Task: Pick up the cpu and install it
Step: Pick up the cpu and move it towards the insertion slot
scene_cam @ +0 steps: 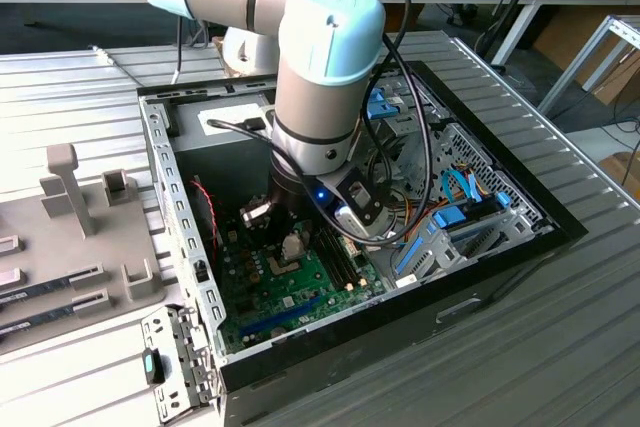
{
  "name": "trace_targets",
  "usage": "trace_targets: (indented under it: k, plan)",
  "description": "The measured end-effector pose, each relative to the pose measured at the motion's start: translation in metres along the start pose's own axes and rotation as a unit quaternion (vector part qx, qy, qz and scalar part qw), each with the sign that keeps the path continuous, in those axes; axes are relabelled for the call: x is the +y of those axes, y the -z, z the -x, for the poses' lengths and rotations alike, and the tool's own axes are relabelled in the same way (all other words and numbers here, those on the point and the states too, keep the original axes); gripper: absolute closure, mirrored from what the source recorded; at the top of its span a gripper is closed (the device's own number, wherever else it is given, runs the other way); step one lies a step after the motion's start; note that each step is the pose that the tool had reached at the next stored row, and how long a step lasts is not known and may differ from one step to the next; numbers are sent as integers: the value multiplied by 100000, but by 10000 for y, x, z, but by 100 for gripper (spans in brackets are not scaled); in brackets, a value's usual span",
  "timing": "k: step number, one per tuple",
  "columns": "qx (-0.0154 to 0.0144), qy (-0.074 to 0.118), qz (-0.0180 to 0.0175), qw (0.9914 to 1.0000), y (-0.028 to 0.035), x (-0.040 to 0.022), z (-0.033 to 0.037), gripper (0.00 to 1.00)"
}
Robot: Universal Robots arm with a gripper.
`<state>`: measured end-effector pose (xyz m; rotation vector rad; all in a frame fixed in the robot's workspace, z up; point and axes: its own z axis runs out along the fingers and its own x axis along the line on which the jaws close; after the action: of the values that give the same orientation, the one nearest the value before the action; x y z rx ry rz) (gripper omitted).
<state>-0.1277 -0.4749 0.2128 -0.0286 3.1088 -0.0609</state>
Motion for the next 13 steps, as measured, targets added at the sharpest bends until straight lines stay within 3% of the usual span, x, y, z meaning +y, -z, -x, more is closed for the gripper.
trace_targets:
  k: [7, 13]
  plan:
    - [1, 1, -4, 100000, -13, 0, 0, 53]
    - [0, 1, -1, 100000, -60, 2, -2, 53]
